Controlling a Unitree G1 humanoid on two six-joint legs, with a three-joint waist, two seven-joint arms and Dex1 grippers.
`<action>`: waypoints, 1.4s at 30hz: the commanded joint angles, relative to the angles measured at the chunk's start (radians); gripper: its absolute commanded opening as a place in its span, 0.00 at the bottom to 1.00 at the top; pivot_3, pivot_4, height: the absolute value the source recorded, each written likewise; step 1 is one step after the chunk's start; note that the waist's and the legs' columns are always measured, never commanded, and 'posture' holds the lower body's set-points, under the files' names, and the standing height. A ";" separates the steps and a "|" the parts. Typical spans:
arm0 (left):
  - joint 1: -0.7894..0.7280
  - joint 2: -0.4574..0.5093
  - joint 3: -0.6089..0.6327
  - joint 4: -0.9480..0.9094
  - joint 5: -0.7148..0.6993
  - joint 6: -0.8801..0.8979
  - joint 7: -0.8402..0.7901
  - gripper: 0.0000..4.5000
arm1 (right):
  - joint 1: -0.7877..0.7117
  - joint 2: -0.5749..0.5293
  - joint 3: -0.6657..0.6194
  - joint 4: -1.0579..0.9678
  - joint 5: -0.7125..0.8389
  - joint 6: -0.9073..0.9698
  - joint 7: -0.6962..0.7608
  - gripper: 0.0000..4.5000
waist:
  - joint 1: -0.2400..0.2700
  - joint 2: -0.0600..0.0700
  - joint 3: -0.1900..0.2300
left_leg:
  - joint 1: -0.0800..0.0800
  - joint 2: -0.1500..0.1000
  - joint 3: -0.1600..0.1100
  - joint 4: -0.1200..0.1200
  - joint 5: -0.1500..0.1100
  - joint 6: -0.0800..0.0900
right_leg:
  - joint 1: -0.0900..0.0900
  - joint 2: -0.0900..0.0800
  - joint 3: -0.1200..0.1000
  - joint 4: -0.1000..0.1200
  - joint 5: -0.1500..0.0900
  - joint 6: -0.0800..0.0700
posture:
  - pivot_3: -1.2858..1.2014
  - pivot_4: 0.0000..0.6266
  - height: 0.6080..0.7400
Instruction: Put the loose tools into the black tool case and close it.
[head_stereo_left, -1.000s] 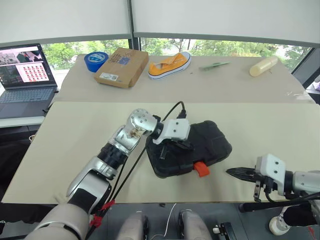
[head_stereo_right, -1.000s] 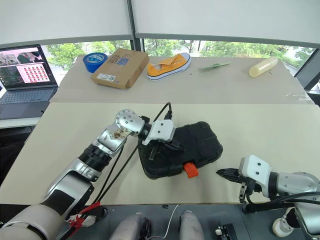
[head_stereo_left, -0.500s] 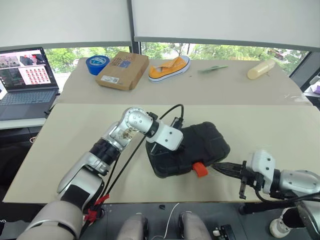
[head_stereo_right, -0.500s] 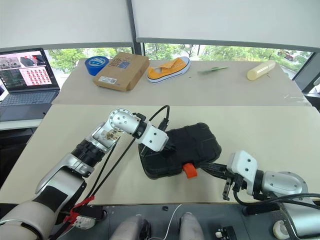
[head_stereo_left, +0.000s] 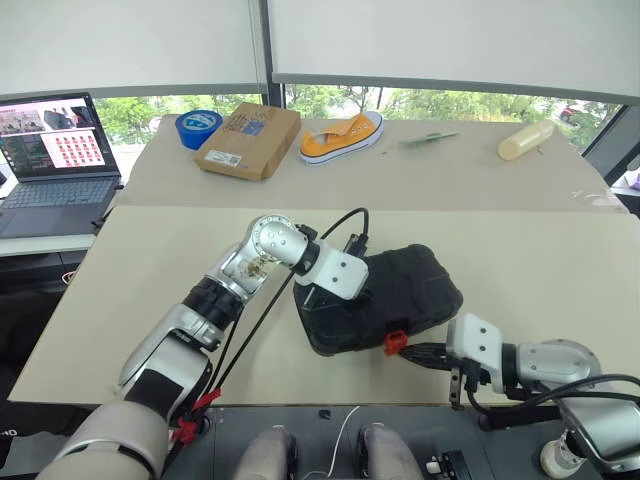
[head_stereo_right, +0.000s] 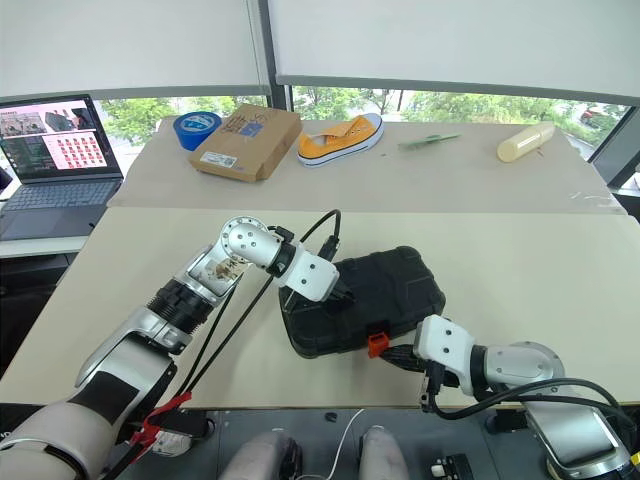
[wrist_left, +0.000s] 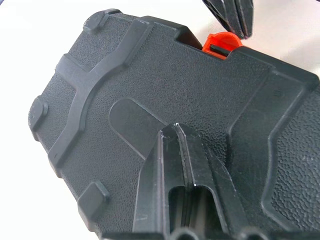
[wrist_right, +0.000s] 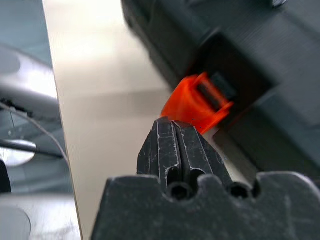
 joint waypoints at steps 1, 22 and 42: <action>0.013 0.005 -0.027 0.054 0.052 0.021 -0.005 0.01 | -0.021 0.028 0.020 0.017 -0.037 -0.027 -0.037 0.00 | 0.000 0.000 0.000 | 0.000 0.000 0.000 0.000 0.000 0.000 | 0.000 0.000 0.000 0.000 0.000 0.000 | 0.52 0.24 0.96; 0.019 -0.079 -0.068 0.087 0.111 -0.032 0.027 0.01 | -0.034 0.192 -0.025 0.030 -0.142 -0.255 -0.221 0.00 | -0.013 -0.003 0.000 | 0.000 0.002 0.000 -0.002 0.000 0.000 | -0.001 0.002 0.000 0.000 0.000 -0.001 | 0.52 0.24 0.96; -0.024 -0.083 -0.065 0.218 0.153 -0.124 0.057 0.01 | 0.123 0.172 -0.084 -0.041 -0.106 -0.145 -0.174 0.00 | -0.002 -0.003 -0.004 | 0.002 0.002 0.000 -0.005 0.000 0.000 | 0.001 0.002 0.000 -0.002 0.000 -0.001 | 0.52 0.24 0.96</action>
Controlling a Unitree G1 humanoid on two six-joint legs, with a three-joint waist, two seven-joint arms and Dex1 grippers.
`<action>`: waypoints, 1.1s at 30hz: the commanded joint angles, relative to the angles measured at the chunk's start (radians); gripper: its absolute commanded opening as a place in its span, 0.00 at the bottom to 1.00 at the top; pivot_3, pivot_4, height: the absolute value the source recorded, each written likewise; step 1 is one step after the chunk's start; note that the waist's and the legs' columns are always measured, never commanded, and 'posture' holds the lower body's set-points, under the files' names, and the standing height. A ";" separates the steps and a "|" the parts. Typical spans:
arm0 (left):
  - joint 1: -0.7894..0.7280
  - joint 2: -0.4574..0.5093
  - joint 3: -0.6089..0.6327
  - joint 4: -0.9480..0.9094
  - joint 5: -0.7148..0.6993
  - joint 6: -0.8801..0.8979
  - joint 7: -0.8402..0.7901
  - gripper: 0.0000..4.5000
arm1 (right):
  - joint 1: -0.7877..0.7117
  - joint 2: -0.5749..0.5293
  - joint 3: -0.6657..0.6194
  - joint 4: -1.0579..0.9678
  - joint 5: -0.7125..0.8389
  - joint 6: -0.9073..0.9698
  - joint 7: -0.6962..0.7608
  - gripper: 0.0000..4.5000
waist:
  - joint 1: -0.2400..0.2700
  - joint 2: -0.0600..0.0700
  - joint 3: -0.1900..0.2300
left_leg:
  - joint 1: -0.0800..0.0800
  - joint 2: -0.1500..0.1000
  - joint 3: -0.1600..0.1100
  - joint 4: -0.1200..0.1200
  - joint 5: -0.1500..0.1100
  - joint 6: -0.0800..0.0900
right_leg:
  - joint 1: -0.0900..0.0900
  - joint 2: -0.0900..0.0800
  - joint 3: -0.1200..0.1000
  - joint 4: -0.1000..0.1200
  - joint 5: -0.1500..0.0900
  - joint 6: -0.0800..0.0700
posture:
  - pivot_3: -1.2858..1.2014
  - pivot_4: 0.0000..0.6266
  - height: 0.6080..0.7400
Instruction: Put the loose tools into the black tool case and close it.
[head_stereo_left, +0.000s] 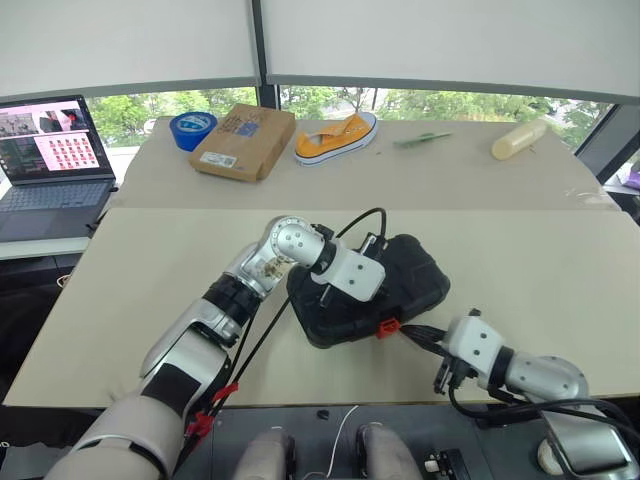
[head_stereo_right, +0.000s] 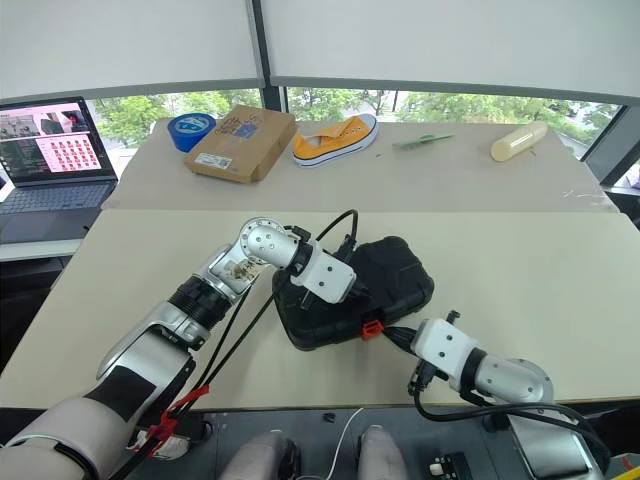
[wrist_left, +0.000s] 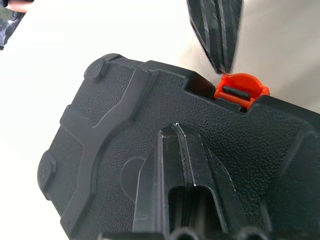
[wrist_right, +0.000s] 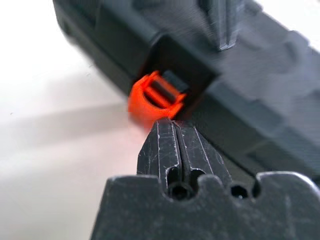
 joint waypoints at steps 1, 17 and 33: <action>0.026 0.013 -0.058 0.076 0.075 0.009 -0.016 0.01 | 0.025 -0.017 0.021 -0.023 0.001 0.015 0.011 0.00 | 0.000 0.000 0.000 | 0.000 0.000 0.000 0.000 0.000 0.000 | 0.000 0.000 0.000 0.000 0.000 0.000 | 0.52 0.24 0.96; -0.005 0.015 -0.043 0.099 0.077 0.006 -0.004 0.01 | -0.166 0.119 0.185 0.187 -0.106 -0.004 -0.093 0.00 | -0.010 -0.007 -0.006 | 0.001 0.001 0.000 -0.001 0.000 0.000 | 0.001 0.001 -0.001 -0.002 0.000 -0.001 | 0.52 0.24 0.96; -0.013 0.013 -0.057 0.219 0.135 -0.068 0.076 0.01 | -0.202 0.125 0.051 0.126 -0.039 -0.024 -0.120 0.00 | -0.019 -0.006 -0.007 | -0.004 0.001 0.000 -0.002 0.000 -0.001 | -0.007 0.002 0.001 0.002 0.001 -0.003 | 0.52 0.24 0.96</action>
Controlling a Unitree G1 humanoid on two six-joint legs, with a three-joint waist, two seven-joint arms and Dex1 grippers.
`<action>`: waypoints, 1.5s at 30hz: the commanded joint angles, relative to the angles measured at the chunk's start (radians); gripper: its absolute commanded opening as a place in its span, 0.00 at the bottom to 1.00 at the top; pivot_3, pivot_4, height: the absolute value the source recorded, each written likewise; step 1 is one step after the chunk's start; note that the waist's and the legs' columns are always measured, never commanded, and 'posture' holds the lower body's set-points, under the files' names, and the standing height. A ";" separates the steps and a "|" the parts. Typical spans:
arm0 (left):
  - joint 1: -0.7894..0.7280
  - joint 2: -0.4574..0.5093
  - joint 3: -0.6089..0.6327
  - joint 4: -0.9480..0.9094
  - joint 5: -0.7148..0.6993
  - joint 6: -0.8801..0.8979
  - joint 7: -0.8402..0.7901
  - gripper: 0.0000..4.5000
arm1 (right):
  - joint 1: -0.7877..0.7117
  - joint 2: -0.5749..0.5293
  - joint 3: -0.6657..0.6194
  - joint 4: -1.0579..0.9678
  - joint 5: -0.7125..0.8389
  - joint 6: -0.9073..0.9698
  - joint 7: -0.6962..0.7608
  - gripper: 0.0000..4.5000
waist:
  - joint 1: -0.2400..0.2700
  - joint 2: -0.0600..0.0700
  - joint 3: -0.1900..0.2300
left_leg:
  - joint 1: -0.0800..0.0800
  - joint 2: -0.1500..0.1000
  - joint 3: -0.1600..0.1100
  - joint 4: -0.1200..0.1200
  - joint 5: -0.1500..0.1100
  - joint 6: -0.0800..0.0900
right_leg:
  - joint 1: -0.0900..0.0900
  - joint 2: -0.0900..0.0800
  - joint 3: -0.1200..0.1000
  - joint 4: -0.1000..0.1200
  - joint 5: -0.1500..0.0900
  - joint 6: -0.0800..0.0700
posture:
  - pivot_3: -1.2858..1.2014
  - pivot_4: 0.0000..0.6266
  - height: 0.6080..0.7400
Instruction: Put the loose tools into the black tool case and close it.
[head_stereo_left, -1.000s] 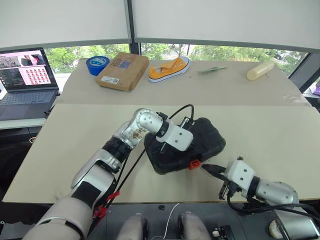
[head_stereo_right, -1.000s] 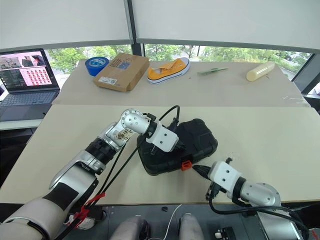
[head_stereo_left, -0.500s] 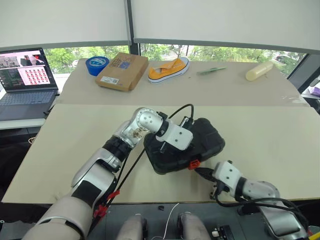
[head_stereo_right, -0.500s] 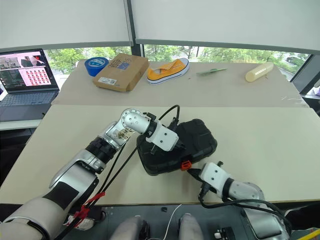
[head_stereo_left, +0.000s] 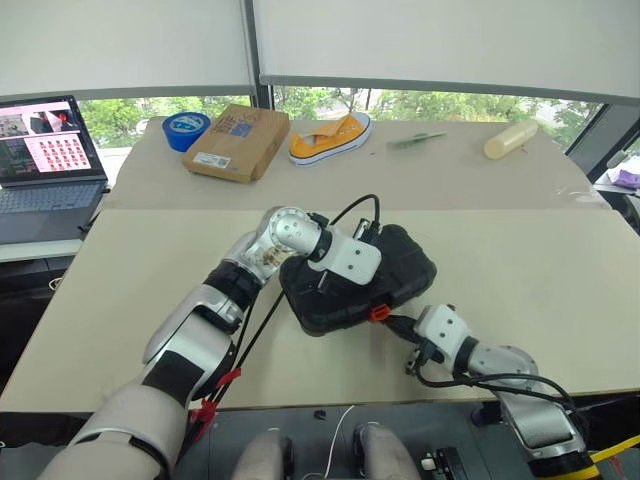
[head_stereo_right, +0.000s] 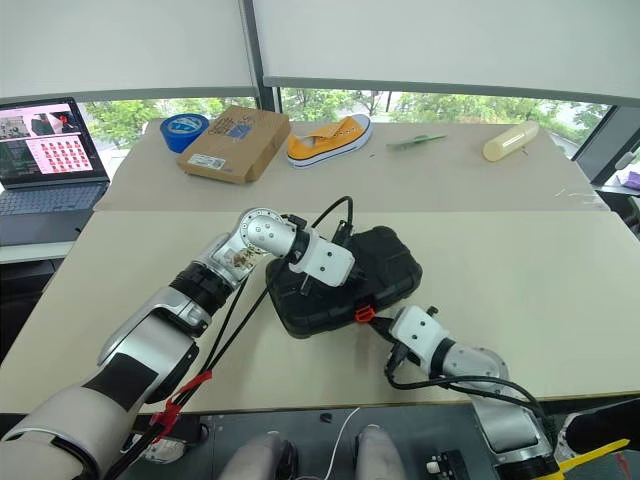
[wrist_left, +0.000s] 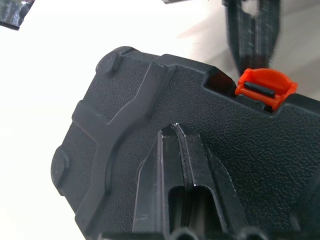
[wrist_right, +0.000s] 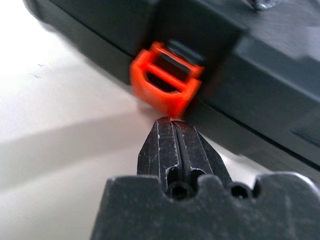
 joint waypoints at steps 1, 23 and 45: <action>0.063 0.014 -0.067 0.058 0.082 -0.005 -0.016 0.01 | -0.001 -0.007 -0.055 -0.105 0.044 -0.006 -0.023 0.00 | -0.001 0.001 -0.001 | 0.001 0.000 0.000 0.000 0.000 0.000 | 0.000 0.000 0.000 0.000 0.000 0.000 | 0.52 0.24 0.96; 0.029 0.013 -0.037 0.096 0.069 -0.007 -0.026 0.00 | 0.147 0.228 -0.032 -0.317 0.281 0.466 -0.237 0.79 | 0.008 0.007 -0.006 | 0.001 0.000 0.000 -0.001 0.000 0.000 | 0.001 -0.001 0.000 -0.001 -0.001 0.000 | 0.52 0.24 0.96; 0.023 0.010 -0.039 0.110 0.077 -0.017 -0.020 0.00 | 0.111 0.235 0.002 -0.283 0.244 0.370 -0.257 0.28 | 0.005 0.007 -0.006 | 0.001 0.000 0.000 -0.001 0.000 0.000 | 0.001 0.000 0.000 -0.001 -0.001 0.001 | 0.52 0.24 0.96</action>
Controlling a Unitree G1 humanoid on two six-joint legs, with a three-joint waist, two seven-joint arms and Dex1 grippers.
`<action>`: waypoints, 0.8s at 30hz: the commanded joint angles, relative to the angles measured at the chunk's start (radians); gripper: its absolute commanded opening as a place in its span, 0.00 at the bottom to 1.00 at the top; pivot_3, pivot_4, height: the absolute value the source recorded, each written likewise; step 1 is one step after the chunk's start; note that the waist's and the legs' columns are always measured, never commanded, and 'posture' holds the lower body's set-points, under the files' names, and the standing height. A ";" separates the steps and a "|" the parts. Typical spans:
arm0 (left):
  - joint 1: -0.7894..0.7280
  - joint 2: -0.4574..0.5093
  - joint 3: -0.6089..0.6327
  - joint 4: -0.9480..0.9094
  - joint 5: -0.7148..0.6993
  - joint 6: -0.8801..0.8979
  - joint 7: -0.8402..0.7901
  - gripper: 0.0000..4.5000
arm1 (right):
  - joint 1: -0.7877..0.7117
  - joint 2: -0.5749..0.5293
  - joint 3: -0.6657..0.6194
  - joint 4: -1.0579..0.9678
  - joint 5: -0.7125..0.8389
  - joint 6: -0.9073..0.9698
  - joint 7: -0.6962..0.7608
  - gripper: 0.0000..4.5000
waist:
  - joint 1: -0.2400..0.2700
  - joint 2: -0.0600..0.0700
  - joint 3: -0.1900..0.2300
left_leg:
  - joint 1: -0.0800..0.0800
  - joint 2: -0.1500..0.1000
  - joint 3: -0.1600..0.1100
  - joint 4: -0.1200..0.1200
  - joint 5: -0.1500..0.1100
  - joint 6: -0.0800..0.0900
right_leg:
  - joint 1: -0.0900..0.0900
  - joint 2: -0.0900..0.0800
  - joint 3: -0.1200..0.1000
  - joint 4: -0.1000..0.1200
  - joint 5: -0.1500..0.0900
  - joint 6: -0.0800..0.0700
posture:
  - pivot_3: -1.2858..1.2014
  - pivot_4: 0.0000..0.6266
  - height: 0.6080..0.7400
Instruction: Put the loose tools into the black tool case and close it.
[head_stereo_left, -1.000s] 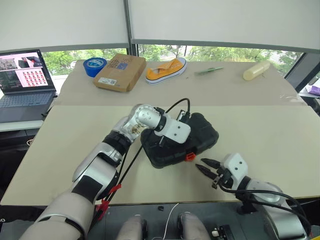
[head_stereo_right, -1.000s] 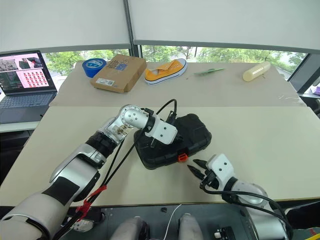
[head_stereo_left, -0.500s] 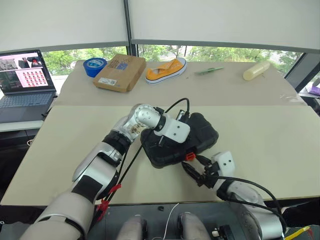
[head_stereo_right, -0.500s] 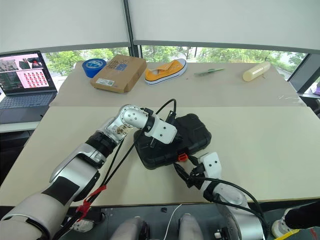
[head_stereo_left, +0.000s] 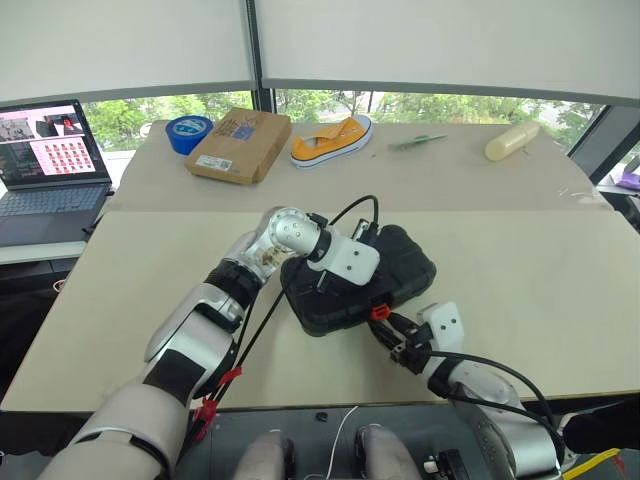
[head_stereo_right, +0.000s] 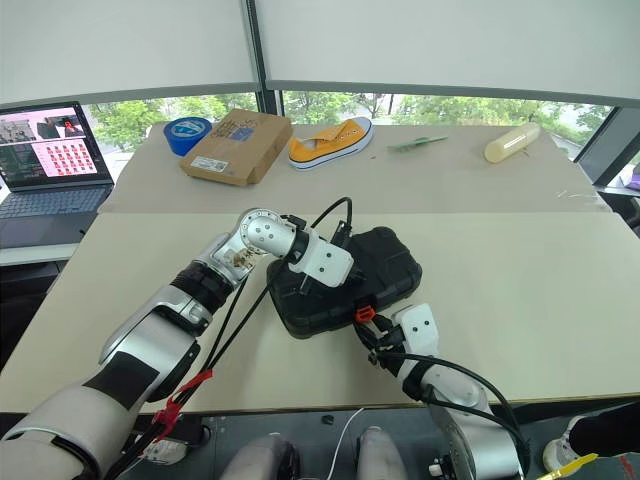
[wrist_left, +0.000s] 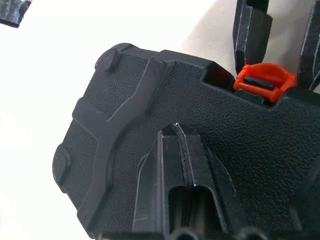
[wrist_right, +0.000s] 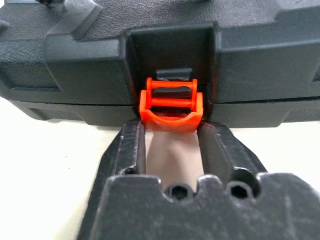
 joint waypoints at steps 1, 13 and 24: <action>0.038 0.018 -0.046 0.064 0.064 0.012 -0.024 0.00 | -0.008 -0.010 -0.002 -0.047 0.002 -0.064 0.012 0.28 | 0.000 0.000 0.000 | 0.000 0.000 0.000 0.000 0.000 0.000 | 0.000 0.000 0.000 0.000 0.000 0.000 | 0.52 0.24 0.96; 0.034 0.018 -0.047 0.071 0.067 0.006 -0.022 0.00 | 0.054 -0.076 0.007 -0.085 -0.043 -0.118 0.025 0.28 | 0.003 0.000 0.000 | -0.001 0.000 0.000 0.000 0.000 0.000 | -0.001 0.000 0.000 0.000 0.000 0.000 | 0.52 0.24 0.96; 0.032 0.012 -0.048 0.079 0.072 0.001 -0.017 0.00 | 0.066 -0.111 0.014 -0.097 -0.062 -0.112 0.029 0.64 | 0.004 0.000 0.000 | -0.001 0.000 0.000 0.000 0.000 0.000 | -0.001 0.000 0.000 0.000 -0.001 0.000 | 0.52 0.24 0.96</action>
